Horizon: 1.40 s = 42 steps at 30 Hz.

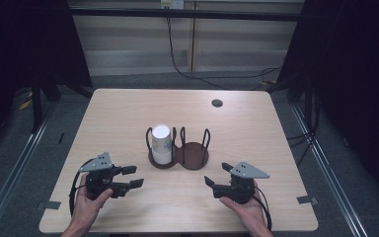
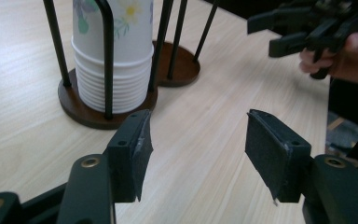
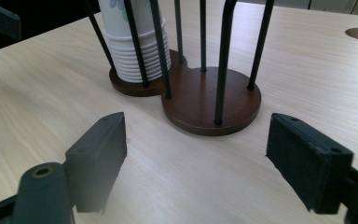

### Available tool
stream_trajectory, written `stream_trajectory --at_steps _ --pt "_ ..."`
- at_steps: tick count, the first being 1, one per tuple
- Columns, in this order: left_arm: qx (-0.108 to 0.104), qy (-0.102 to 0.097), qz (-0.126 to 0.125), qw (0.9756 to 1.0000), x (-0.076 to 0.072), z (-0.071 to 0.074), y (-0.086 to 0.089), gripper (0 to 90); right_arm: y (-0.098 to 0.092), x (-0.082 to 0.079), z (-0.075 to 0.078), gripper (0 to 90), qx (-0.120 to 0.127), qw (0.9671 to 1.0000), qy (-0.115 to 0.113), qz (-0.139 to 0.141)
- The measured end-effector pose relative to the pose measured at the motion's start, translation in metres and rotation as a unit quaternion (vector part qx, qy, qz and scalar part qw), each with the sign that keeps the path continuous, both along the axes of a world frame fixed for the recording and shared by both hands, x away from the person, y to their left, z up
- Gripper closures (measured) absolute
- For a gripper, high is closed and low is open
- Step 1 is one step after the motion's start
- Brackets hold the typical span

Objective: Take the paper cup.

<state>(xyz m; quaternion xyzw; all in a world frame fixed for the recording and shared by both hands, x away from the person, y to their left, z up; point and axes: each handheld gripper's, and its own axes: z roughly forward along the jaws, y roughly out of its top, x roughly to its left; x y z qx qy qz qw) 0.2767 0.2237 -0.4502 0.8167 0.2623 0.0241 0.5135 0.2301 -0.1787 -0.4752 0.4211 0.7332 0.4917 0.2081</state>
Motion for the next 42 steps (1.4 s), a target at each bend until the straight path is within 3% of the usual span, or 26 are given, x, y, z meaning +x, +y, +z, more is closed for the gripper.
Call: stream_trajectory --at_steps 2,4,10,17,19,22,25,28,31,33,42 --pt "0.003 0.006 -0.001 1.0 0.001 -0.001 0.0 40.1 0.0 -0.001 0.0 27.3 -0.003 0.9999 0.013 0.011" --pt "0.002 0.023 0.006 0.9997 0.002 -0.001 0.0 36.4 0.001 -0.003 0.0 26.0 0.003 0.9997 0.017 0.017" --pt "0.007 0.029 0.013 0.9995 0.003 0.0 0.001 29.8 0.003 -0.006 0.002 29.7 0.005 0.9993 0.019 0.03" --pt "0.019 0.012 0.003 0.9997 0.0 0.011 -0.001 26.9 0.005 -0.008 0.004 29.8 0.014 0.9987 0.017 0.047" --pt "0.012 0.001 0.004 0.9999 -0.004 0.02 0.001 26.9 0.005 -0.007 0.006 29.7 0.013 0.9983 0.015 0.054" --pt "0.004 -0.001 0.006 1.0 -0.005 0.023 0.003 26.3 0.006 -0.006 0.007 29.1 0.017 0.9982 0.018 0.055" --pt "0.015 -0.002 0.01 0.9998 0.0 0.028 0.004 26.1 0.005 -0.005 0.009 28.5 0.019 0.9982 0.016 0.055" --pt "0.009 0.016 0.007 0.9998 0.005 0.032 0.002 26.7 0.003 -0.004 0.009 28.5 0.022 0.9976 0.029 0.058" --pt "0.005 0.011 0.0 0.9999 0.009 0.036 -0.001 29.2 0.003 -0.004 0.01 28.5 0.025 0.9973 0.036 0.059" --pt "0.019 0.001 -0.003 0.9998 0.012 0.041 -0.005 29.6 0.003 -0.003 0.01 27.8 0.024 0.9971 0.038 0.061" --pt "0.034 -0.013 -0.007 0.9993 0.024 0.062 -0.017 30.6 0.002 -0.005 0.011 27.4 0.02 0.9972 0.036 0.062"
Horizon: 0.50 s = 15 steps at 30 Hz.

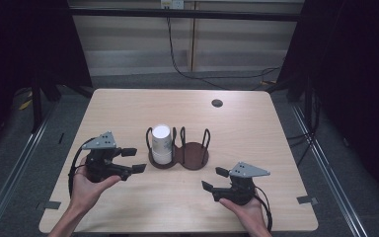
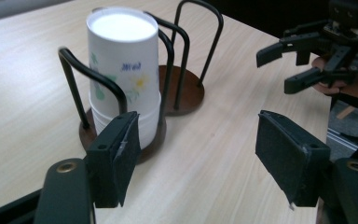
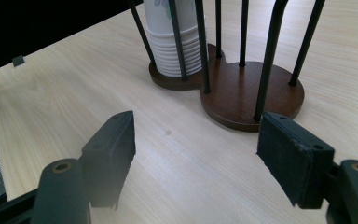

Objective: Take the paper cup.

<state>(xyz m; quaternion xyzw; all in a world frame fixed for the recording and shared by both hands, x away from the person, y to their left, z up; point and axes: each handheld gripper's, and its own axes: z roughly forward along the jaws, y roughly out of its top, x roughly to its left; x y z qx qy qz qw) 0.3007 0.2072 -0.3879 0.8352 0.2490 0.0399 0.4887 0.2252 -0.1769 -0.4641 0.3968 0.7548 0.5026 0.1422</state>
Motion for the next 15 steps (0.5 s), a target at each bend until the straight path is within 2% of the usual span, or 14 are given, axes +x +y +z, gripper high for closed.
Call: stream_trajectory --at_steps 3,4,5,10,12,15 --pt "0.0 0.0 0.003 1.0 0.002 0.004 -0.002 32.4 0.0 0.0 0.0 27.1 0.001 1.0 0.0 0.003" --pt "0.006 0.011 -0.004 0.9999 0.007 0.007 -0.005 32.9 0.0 0.0 0.0 27.1 0.0 1.0 0.0 0.003" --pt "0.019 0.011 -0.002 0.9998 0.009 0.009 -0.006 33.1 0.001 0.0 -0.001 27.1 0.0 1.0 0.002 0.003" --pt "0.027 0.016 0.001 0.9995 0.018 0.016 -0.009 33.4 0.001 0.001 -0.002 27.0 -0.002 0.9999 0.009 0.005" --pt "0.054 -0.003 0.005 0.9985 0.022 0.022 -0.012 35.4 0.001 0.001 -0.002 27.0 -0.001 0.9999 0.01 0.006" --pt "0.049 -0.011 -0.001 0.9987 0.025 0.024 -0.014 36.5 0.001 0.001 -0.003 27.1 -0.001 0.9999 0.012 0.007"
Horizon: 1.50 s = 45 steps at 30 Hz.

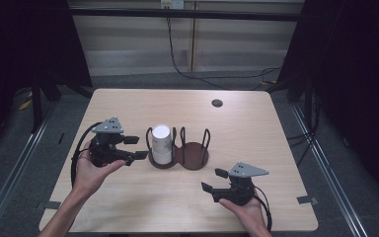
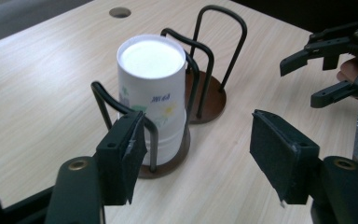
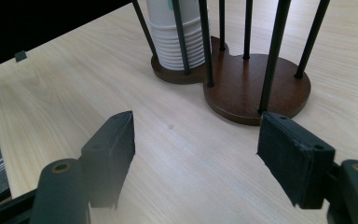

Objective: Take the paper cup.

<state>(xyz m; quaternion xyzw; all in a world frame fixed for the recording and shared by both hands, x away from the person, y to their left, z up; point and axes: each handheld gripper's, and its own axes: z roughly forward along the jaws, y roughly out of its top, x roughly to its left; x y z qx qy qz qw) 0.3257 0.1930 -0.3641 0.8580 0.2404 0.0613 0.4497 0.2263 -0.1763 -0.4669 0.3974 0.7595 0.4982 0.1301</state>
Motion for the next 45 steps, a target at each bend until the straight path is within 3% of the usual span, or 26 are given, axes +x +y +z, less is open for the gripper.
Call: stream_trajectory --at_steps 7,10,12,13,14,16,19,29,30,32,34,35,38,42,45 --pt "0.018 0.004 0.001 0.9998 0.013 0.006 -0.008 31.9 0.0 0.0 0.0 26.4 0.001 1.0 0.0 0.005" --pt "0.021 0.012 0.011 0.9996 0.021 0.009 -0.013 29.0 0.001 0.0 0.0 25.9 0.0 1.0 0.002 0.004" --pt "0.026 0.025 0.001 0.9994 0.026 0.01 -0.016 29.0 0.0 0.0 0.0 25.6 -0.001 1.0 0.003 0.005" --pt "0.026 0.025 0.001 0.9994 0.026 0.01 -0.016 28.9 0.0 0.0 0.0 25.4 -0.001 1.0 0.003 0.005" --pt "0.038 0.023 0.001 0.999 0.03 0.013 -0.019 28.8 0.0 0.0 0.0 25.2 0.0 1.0 0.003 0.004" --pt "0.035 0.024 0.004 0.9991 0.032 0.016 -0.021 28.8 0.0 0.0 -0.001 25.1 0.001 1.0 0.005 0.004" --pt "0.054 0.009 0.016 0.9984 0.033 0.021 -0.026 27.4 0.0 0.0 -0.001 25.0 0.0 1.0 0.006 0.005" --pt "0.08 0.024 0.009 0.9965 0.043 0.026 -0.044 29.8 0.001 0.001 -0.003 25.0 -0.004 0.9999 0.009 0.007" --pt "0.095 0.022 0.008 0.9952 0.046 0.028 -0.048 30.1 0.001 0.001 -0.003 25.0 -0.004 0.9999 0.01 0.008" --pt "0.094 0.028 0.004 0.9952 0.05 0.031 -0.052 29.2 0.0 0.001 -0.003 25.0 -0.003 0.9999 0.01 0.008" --pt "0.116 0.034 -0.008 0.9926 0.055 0.033 -0.055 26.0 0.0 0.001 -0.003 24.6 -0.002 0.9999 0.011 0.007" --pt "0.117 0.045 -0.004 0.9921 0.057 0.034 -0.057 23.8 0.0 0.001 -0.003 24.6 -0.002 0.9999 0.013 0.007" --pt "0.14 0.042 -0.004 0.9893 0.063 0.037 -0.061 24.6 0.0 0.002 -0.003 24.6 -0.005 0.9999 0.013 0.01" --pt "0.148 0.052 -0.007 0.9876 0.067 0.038 -0.065 24.6 0.0 0.001 -0.003 24.6 -0.005 0.9998 0.015 0.01" --pt "0.171 0.053 -0.017 0.9837 0.07 0.039 -0.071 26.4 0.0 0.002 -0.004 24.1 -0.004 0.9998 0.016 0.011"
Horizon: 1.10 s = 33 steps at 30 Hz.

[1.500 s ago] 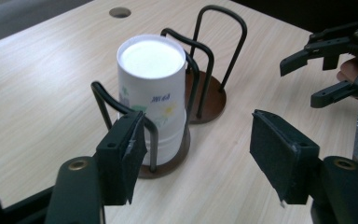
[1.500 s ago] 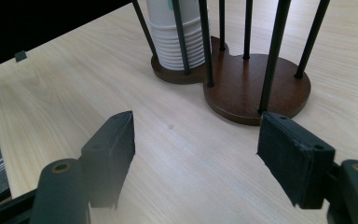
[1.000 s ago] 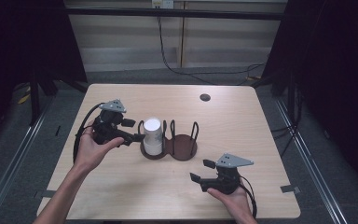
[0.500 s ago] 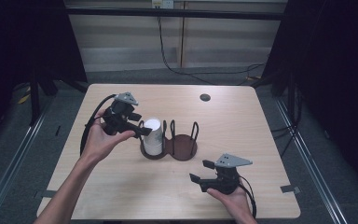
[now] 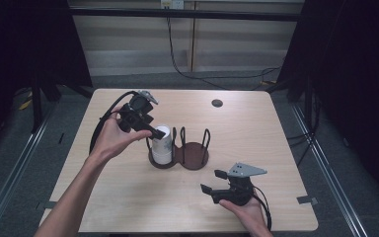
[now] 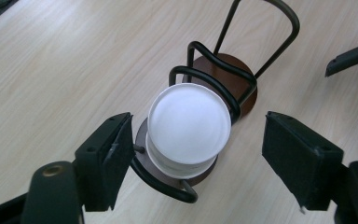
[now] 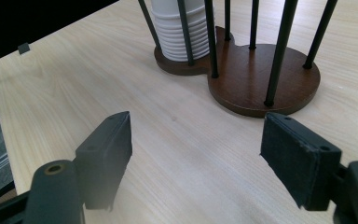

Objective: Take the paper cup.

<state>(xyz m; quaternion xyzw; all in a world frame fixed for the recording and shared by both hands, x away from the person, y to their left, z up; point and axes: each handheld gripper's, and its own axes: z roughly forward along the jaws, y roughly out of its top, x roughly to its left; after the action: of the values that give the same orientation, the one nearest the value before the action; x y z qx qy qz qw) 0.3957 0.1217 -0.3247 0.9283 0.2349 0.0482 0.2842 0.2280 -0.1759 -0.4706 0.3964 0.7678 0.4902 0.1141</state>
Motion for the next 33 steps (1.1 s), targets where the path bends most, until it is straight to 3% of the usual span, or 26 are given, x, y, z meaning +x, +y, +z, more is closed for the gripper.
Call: stream_trajectory --at_steps 3,4,6,17,19,24,29,31,33 --pt "-0.001 0.001 0.004 1.0 0.001 0.0 -0.002 29.7 0.0 0.0 0.0 23.1 0.0 1.0 0.001 0.001" --pt "0.015 0.008 -0.002 0.9998 0.004 -0.001 -0.005 30.9 0.0 0.0 0.0 22.4 0.0 1.0 0.0 0.001" --pt "0.024 0.019 0.006 0.9995 0.006 -0.003 -0.009 31.2 0.0 0.0 0.0 20.4 0.003 1.0 0.002 0.001" --pt "0.042 0.042 0.004 0.9982 0.014 -0.012 -0.021 30.9 0.0 -0.001 0.0 16.6 0.002 1.0 0.0 0.003" --pt "0.054 0.049 0.003 0.9974 0.016 -0.014 -0.023 31.7 0.0 -0.001 0.001 15.7 0.003 1.0 -0.002 0.003" --pt "0.054 0.051 0.013 0.9972 0.019 -0.017 -0.024 32.6 0.0 -0.002 0.001 13.5 0.003 1.0 -0.003 0.009" --pt "0.069 0.063 0.014 0.9956 0.02 -0.021 -0.026 31.8 0.0 -0.002 0.001 13.5 0.002 1.0 -0.003 0.008" --pt "0.077 0.063 0.014 0.995 0.02 -0.022 -0.028 31.4 0.0 -0.002 0.001 13.7 0.002 1.0 -0.003 0.008" --pt "0.081 0.05 0.015 0.9953 0.018 -0.023 -0.03 32.4 0.0 -0.002 0.0 13.7 0.001 0.9999 -0.003 0.01"
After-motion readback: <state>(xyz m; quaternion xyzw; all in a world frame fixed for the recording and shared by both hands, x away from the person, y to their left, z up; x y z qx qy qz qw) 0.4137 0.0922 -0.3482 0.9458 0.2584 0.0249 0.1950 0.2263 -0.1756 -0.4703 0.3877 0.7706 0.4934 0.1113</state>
